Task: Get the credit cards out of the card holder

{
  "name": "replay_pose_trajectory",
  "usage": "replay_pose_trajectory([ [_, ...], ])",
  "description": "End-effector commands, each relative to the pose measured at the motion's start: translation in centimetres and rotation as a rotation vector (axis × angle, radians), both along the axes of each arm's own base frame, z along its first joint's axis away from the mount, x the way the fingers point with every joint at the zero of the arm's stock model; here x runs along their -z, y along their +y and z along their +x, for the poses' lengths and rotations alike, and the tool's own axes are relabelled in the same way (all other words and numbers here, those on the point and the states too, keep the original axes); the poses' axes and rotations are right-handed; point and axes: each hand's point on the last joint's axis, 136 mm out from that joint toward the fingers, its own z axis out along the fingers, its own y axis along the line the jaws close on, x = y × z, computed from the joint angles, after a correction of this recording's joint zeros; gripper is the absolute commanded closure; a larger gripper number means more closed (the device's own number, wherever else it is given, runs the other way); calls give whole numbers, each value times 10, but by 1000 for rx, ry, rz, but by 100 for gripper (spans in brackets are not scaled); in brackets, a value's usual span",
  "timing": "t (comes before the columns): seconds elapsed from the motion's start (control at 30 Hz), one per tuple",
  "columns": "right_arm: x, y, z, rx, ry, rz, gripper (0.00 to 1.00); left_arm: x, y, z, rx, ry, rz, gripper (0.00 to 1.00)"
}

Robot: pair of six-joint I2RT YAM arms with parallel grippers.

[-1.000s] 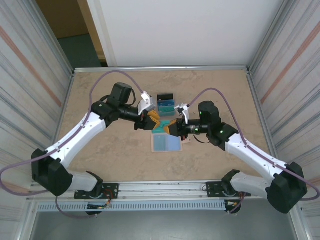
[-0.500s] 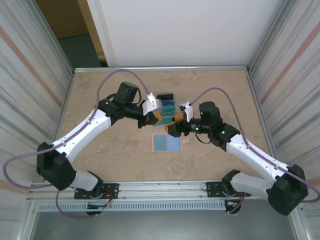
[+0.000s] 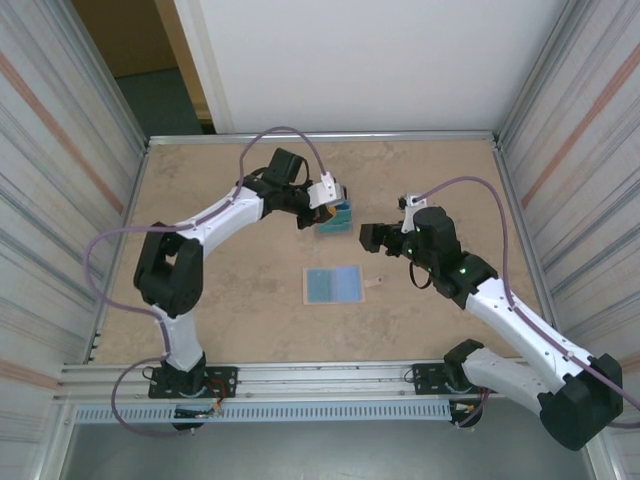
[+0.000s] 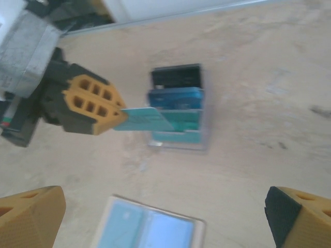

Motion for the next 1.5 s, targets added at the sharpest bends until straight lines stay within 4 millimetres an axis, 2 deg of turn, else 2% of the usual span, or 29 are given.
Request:
replay_pose_trajectory([
  [0.0, 9, -40, 1, 221, 50, -52, 1, -4, -4, 22, 17, -74, -6, 100],
  [0.13, 10, -54, 0, 289, 65, -79, 1, 14, -2, 36, -2, -63, 15, 100],
  [0.4, 8, -57, 0, 320, 63, -55, 1, 33, 9, 50, -29, -29, 26, 100],
  [0.73, 13, -56, -1, 323, 86, -50, 1, 41, 8, 50, 1, 6, 29, 100],
  [1.07, 13, -59, -3, 330, 89, -49, 1, 36, 1, 44, 30, 24, 2, 100],
  [1.1, 13, -59, -4, 331, 90, -50, 1, 50, 0, 44, 31, 48, 14, 100],
  [1.47, 13, -59, -5, 323, 92, -42, 1, 57, -3, 44, 41, 58, 21, 100],
])
